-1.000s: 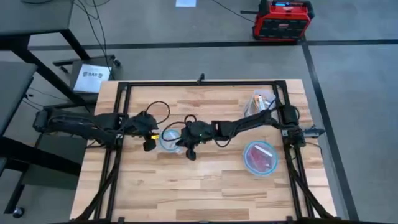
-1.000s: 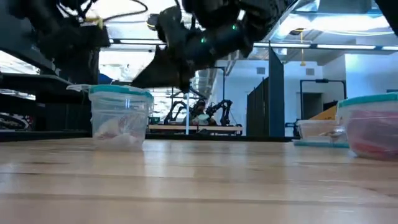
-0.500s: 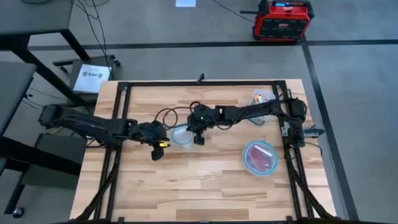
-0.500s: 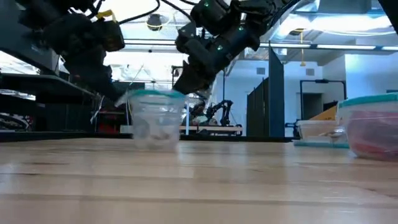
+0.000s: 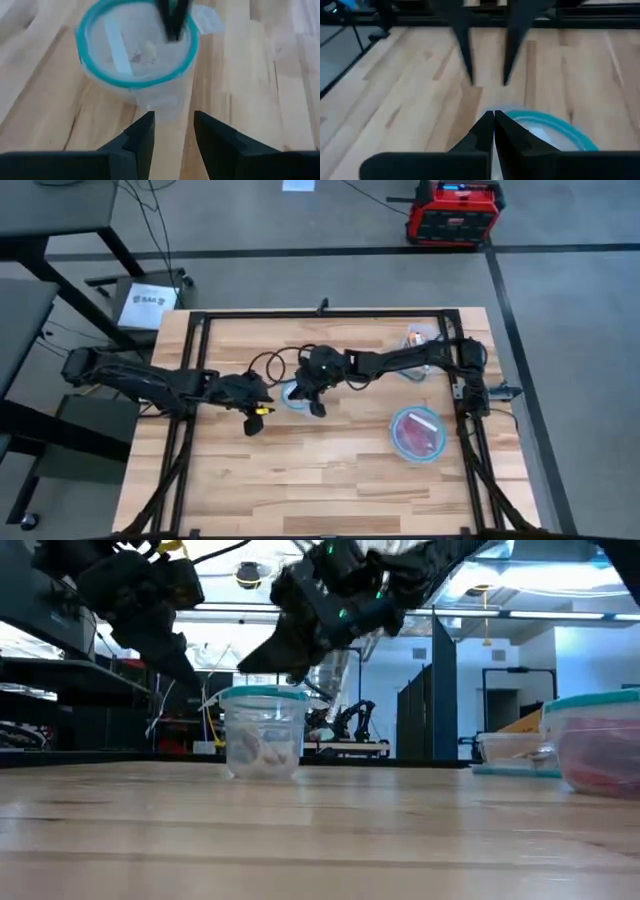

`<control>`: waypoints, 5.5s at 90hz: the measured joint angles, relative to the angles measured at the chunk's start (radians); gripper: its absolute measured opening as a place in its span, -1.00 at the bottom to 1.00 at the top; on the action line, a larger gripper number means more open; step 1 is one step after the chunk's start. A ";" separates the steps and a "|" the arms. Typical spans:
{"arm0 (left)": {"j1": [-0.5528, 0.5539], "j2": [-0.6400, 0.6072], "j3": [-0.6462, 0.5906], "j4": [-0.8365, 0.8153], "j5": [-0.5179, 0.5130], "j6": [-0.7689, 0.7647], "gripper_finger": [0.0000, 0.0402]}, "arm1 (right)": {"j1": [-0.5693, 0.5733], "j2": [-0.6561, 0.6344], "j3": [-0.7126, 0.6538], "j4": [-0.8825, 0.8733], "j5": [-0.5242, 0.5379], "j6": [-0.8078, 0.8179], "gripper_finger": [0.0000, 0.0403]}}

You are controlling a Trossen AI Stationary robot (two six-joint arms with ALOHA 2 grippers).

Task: Sort candy
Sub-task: Close the small round transparent bin

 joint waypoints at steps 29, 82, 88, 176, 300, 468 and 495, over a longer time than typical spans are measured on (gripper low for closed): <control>0.000 -0.001 0.000 -0.007 0.000 -0.003 -0.39 | 0.020 0.067 0.002 0.053 0.009 -0.021 -1.00; 0.003 -0.002 -0.015 0.009 -0.002 0.018 -0.39 | -0.021 0.022 -0.002 0.058 0.031 -0.020 -1.00; 0.003 -0.002 -0.015 0.009 -0.003 0.018 -0.39 | -0.032 0.005 -0.002 0.067 0.028 -0.020 -1.00; 0.082 0.130 -0.041 0.105 -0.054 0.080 -0.39 | -0.154 0.149 0.003 0.203 -0.320 -0.066 -1.00; 0.250 0.414 0.025 0.347 0.021 0.010 -0.39 | -0.124 0.194 0.003 0.226 -0.226 -0.019 -1.00; 0.200 0.056 0.083 0.018 0.039 0.186 -0.39 | 0.016 -0.248 0.000 -0.382 0.102 0.004 -1.00; 0.200 0.056 0.083 0.019 0.039 0.196 -0.39 | 0.068 -0.248 -0.001 -0.415 0.161 0.033 -1.00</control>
